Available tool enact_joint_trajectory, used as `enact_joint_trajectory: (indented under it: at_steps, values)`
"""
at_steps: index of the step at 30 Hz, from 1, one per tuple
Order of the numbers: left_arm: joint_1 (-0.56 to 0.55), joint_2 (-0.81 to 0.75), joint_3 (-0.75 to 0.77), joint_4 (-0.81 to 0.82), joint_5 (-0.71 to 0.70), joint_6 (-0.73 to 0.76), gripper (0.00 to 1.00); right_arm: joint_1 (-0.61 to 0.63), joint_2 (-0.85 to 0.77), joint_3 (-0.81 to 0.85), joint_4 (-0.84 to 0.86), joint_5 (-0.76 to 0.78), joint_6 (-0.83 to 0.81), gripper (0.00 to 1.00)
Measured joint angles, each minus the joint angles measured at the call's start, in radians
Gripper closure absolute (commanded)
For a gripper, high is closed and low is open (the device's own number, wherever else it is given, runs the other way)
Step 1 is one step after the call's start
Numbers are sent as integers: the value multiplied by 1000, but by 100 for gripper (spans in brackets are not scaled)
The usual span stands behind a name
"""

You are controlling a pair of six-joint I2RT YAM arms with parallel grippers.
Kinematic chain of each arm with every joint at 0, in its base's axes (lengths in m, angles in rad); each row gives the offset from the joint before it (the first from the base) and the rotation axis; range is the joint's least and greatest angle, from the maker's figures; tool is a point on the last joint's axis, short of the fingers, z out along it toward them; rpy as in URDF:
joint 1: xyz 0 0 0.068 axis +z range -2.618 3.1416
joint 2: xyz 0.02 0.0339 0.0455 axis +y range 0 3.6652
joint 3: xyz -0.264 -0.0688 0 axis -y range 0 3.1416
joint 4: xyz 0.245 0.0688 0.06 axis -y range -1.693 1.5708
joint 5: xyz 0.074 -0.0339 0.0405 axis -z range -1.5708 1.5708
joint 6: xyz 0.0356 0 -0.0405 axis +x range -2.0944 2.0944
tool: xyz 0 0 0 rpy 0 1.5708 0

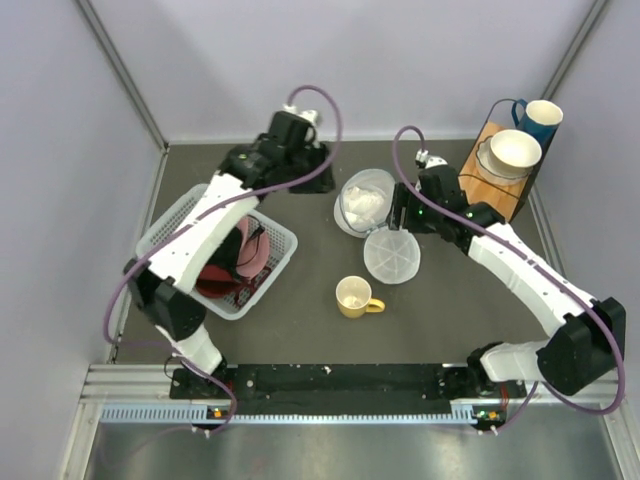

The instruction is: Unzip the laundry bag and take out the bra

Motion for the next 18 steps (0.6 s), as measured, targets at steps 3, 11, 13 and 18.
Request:
enact_joint_trajectory:
  at_steps: [3,11,13,18]
  values:
    - [-78,108,63,31,69,-15,50,0,-12,-25,16,4,3,33]
    - [-145,369,158,143,99,5,65,0,-225,-187,-8,48,31,33]
    - [-144,425,183,164,56,19,65,0,-287,-193,-16,61,38,33]
    - [-143,530,238,217,-8,50,60,0,-351,-193,-17,82,48,33]
